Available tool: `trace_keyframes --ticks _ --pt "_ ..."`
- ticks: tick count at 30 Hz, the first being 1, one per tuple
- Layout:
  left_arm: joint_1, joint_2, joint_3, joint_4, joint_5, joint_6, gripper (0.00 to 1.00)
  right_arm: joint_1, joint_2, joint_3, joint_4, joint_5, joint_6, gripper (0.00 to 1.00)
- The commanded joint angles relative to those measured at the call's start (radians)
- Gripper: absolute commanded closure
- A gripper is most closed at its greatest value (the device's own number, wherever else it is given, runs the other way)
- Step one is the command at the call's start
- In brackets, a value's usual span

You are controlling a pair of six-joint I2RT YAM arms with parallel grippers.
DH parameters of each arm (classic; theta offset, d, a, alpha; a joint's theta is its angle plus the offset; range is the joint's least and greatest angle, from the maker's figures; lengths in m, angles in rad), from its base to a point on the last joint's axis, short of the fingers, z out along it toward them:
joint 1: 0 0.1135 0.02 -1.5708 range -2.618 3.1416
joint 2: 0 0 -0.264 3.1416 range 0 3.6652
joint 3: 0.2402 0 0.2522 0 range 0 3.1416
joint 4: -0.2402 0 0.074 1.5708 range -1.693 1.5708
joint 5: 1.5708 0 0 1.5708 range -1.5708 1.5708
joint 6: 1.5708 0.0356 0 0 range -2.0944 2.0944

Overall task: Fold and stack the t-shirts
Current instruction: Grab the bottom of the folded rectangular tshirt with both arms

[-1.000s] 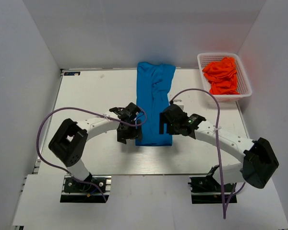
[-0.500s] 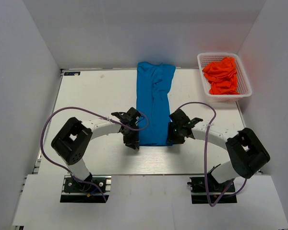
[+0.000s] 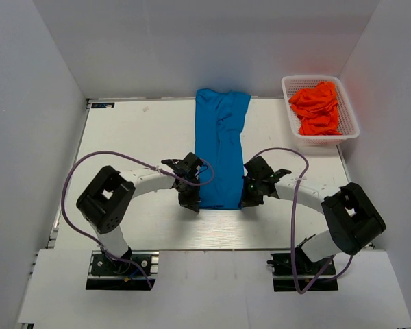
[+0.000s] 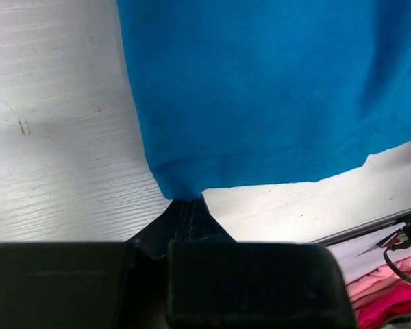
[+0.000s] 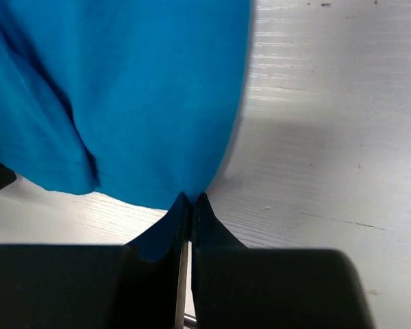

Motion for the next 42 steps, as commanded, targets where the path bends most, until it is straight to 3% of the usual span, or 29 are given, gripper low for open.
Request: trace_keyframes --ticks 1,2,3,5,7,15,19,22,23,24,31,35,37,42 --pt "-0.004 -0.049 -0.003 -0.014 -0.039 0.017 1.0 -0.005 -0.024 -0.008 0.007 -0.024 -0.001 1.0" --pt "-0.004 -0.078 -0.003 -0.023 -0.039 0.017 1.0 -0.003 -0.024 -0.01 0.005 -0.032 -0.006 1.0" --pt "-0.004 -0.092 0.009 -0.055 -0.056 0.017 0.91 -0.006 -0.03 -0.008 0.008 -0.035 -0.007 1.0" --pt "-0.004 -0.116 0.021 -0.077 -0.075 0.026 0.58 -0.006 -0.038 -0.01 0.011 -0.043 -0.01 1.0" --pt "-0.004 -0.136 0.03 -0.088 -0.088 0.037 0.45 -0.006 -0.044 -0.016 0.014 -0.043 -0.009 1.0" --pt "0.005 -0.081 0.04 -0.069 -0.124 0.071 0.4 -0.006 -0.032 -0.002 0.002 -0.04 -0.014 1.0" --pt "0.005 -0.014 0.04 -0.022 -0.124 0.071 0.54 -0.006 -0.029 -0.001 -0.001 -0.04 -0.015 1.0" --pt "0.005 0.009 0.04 -0.008 -0.115 0.071 0.77 -0.005 -0.024 -0.001 -0.002 -0.046 -0.017 1.0" --pt "0.005 0.009 0.04 -0.008 -0.115 0.071 0.96 -0.005 -0.021 -0.002 -0.008 -0.053 -0.02 1.0" --pt "0.005 0.009 0.05 -0.008 -0.115 0.071 1.0 -0.005 -0.022 -0.005 -0.015 -0.056 -0.018 1.0" --pt "-0.006 -0.167 -0.045 -0.088 -0.053 0.003 1.0 0.012 -0.154 -0.083 -0.058 -0.138 0.028 1.0" --pt "-0.006 -0.261 -0.079 -0.115 0.077 -0.021 1.0 0.015 -0.261 -0.103 -0.107 -0.182 0.04 1.0" --pt "-0.015 -0.261 -0.047 -0.143 0.085 -0.021 1.0 0.021 -0.288 -0.097 -0.139 -0.216 0.045 1.0" --pt "0.006 -0.195 0.144 -0.189 0.04 0.051 1.0 0.003 -0.25 0.037 -0.234 -0.086 0.019 1.0"
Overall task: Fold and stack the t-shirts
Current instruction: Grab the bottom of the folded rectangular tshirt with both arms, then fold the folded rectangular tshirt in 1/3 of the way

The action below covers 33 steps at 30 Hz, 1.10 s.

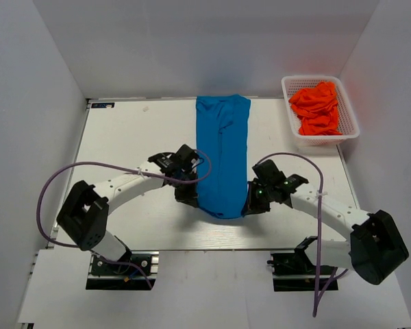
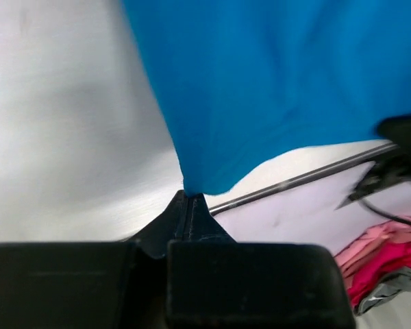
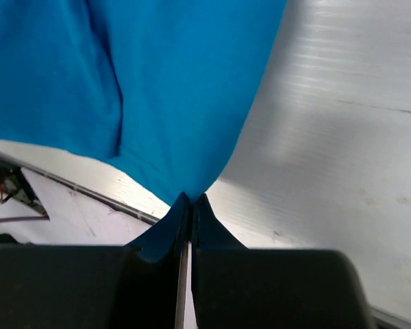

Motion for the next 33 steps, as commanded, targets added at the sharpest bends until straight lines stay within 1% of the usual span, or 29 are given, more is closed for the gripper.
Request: trace_keyframes --ticks 1,2,3,4,5,6,7,10,11,12,13,14,15,16,17,18,20,22,25,26,27,29,30,33 --pt "0.014 0.045 0.151 -0.009 -0.012 0.053 1.0 -0.014 0.055 0.169 -0.109 0.071 -0.014 1.0" --pt "0.014 0.07 0.221 -0.009 -0.032 0.053 1.0 -0.02 0.074 0.235 -0.125 0.113 -0.022 1.0" --pt "0.024 0.099 0.263 -0.02 -0.053 0.053 1.0 -0.04 0.112 0.266 -0.129 0.124 -0.025 1.0" --pt "0.024 0.164 0.304 -0.034 -0.096 0.053 1.0 -0.049 0.161 0.368 -0.152 0.153 -0.034 1.0" --pt "0.036 0.201 0.4 -0.043 -0.121 0.053 1.0 -0.071 0.18 0.401 -0.161 0.191 -0.042 1.0" --pt "0.037 0.237 0.455 -0.054 -0.141 0.053 1.0 -0.078 0.23 0.436 -0.165 0.199 -0.051 1.0" --pt "0.055 0.309 0.56 -0.087 -0.182 0.053 1.0 -0.104 0.282 0.53 -0.169 0.199 -0.083 1.0" --pt "0.104 0.403 0.692 -0.132 -0.237 0.042 1.0 -0.167 0.403 0.65 -0.185 0.193 -0.122 1.0" --pt "0.116 0.429 0.764 -0.132 -0.238 0.042 1.0 -0.19 0.422 0.703 -0.186 0.188 -0.134 1.0" --pt "0.145 0.479 0.8 -0.121 -0.238 0.042 1.0 -0.201 0.459 0.752 -0.169 0.168 -0.143 1.0" --pt "0.158 0.502 0.837 -0.121 -0.238 0.042 1.0 -0.219 0.502 0.778 -0.168 0.164 -0.156 1.0" --pt "0.17 0.525 0.908 -0.121 -0.238 0.031 1.0 -0.235 0.526 0.828 -0.168 0.156 -0.171 1.0" --pt "0.191 0.545 0.939 -0.109 -0.238 0.031 1.0 -0.24 0.564 0.884 -0.175 0.148 -0.191 1.0" --pt "0.191 0.579 0.988 -0.109 -0.238 0.031 1.0 -0.258 0.609 0.91 -0.178 0.141 -0.194 1.0" --pt "0.207 0.591 1.006 -0.076 -0.238 0.031 1.0 -0.261 0.628 0.974 -0.181 0.136 -0.208 1.0" --pt "0.216 0.604 1.022 -0.066 -0.238 0.031 1.0 -0.267 0.676 0.991 -0.185 0.128 -0.214 1.0" --pt "0.231 0.644 1.061 -0.03 -0.213 0.043 1.0 -0.286 0.709 1.062 -0.182 0.121 -0.22 1.0" --pt "0.256 0.679 1.072 0.001 -0.192 0.06 1.0 -0.305 0.763 1.09 -0.177 0.115 -0.223 1.0" --pt "0.256 0.714 1.095 0.056 -0.175 0.071 1.0 -0.321 0.821 1.143 -0.14 0.076 -0.254 1.0" --pt "0.265 0.734 1.095 0.085 -0.153 0.071 1.0 -0.324 0.861 1.148 -0.137 0.072 -0.254 1.0" --pt "0.265 0.743 1.095 0.099 -0.144 0.071 1.0 -0.335 0.876 1.191 -0.137 0.052 -0.263 1.0" --pt "0.265 0.759 1.095 0.109 -0.133 0.071 1.0 -0.341 0.931 1.221 -0.148 0.032 -0.262 1.0" --pt "0.265 0.772 1.105 0.118 -0.133 0.071 1.0 -0.348 0.942 1.255 -0.142 0.023 -0.263 1.0" --pt "0.274 0.785 1.13 0.118 -0.161 0.06 1.0 -0.367 0.979 1.284 -0.129 0.022 -0.251 1.0"
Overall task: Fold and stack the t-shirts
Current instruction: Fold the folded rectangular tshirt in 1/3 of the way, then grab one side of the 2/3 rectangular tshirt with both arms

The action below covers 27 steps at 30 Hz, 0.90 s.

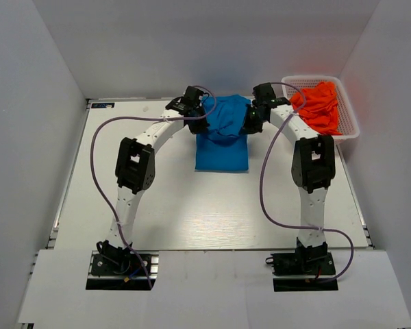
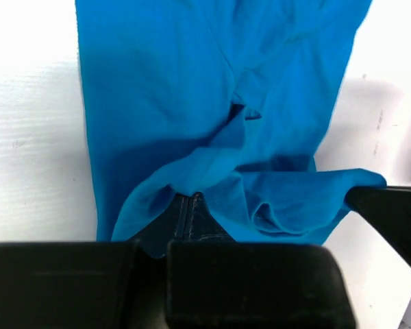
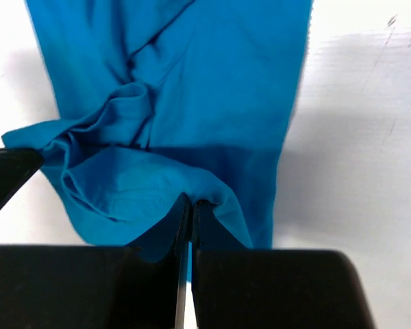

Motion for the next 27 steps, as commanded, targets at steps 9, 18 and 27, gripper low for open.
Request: trace_keyframes --ticks 9,18,27 --pt "0.048 0.003 0.165 0.066 -0.047 0.04 0.0 -0.073 0.149 0.191 0.139 -0.18 -0.053 0.1" --pt "0.012 -0.354 -0.41 0.1 -0.018 0.106 0.0 -0.06 -0.327 -0.584 0.346 -0.148 -0.042 0.1" --pt "-0.031 -0.503 -0.821 0.273 0.135 0.054 0.05 -0.054 -0.467 -0.867 0.427 -0.146 0.001 0.1"
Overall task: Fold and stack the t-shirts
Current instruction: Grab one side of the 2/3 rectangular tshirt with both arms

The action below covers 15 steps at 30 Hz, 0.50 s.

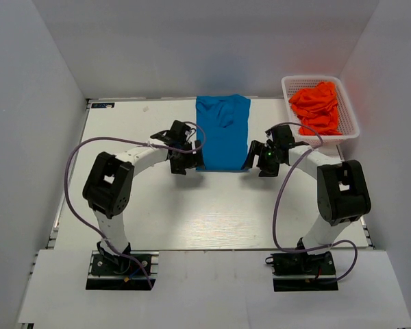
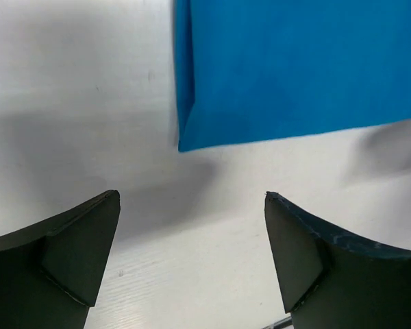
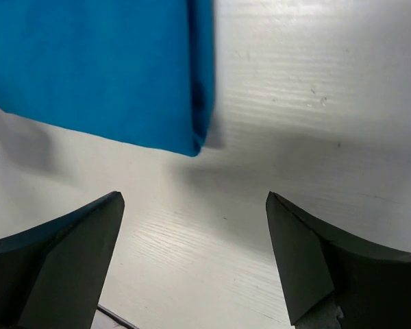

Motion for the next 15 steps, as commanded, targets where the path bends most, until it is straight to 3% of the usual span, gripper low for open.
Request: trace_keyframes --ticks 1,3,6,8,9,11,15 --pt "-0.01 -0.028 -0.027 0.103 0.047 -0.021 0.1 0.003 -0.001 -0.022 0.121 -0.001 0.026 0.11" --pt "-0.01 -0.018 -0.027 0.149 0.036 -0.021 0.22 0.001 0.039 -0.014 0.128 -0.009 0.022 0.21" --pt "-0.01 0.029 -0.036 0.206 0.036 -0.012 0.25 0.0 0.097 0.013 0.153 -0.021 0.02 0.31" --pt "-0.01 0.048 -0.024 0.206 0.036 -0.003 0.33 0.0 0.119 0.022 0.175 -0.024 0.026 0.35" --pt "-0.01 0.058 -0.007 0.206 0.047 0.009 0.38 0.0 0.128 0.027 0.181 -0.029 0.026 0.43" --pt "-0.01 0.069 -0.007 0.197 0.047 0.009 0.52 0.001 0.142 0.027 0.187 -0.036 0.026 0.47" --pt "-0.01 0.032 -0.111 0.298 0.06 -0.014 0.57 -0.002 0.169 0.012 0.208 -0.035 0.02 0.57"
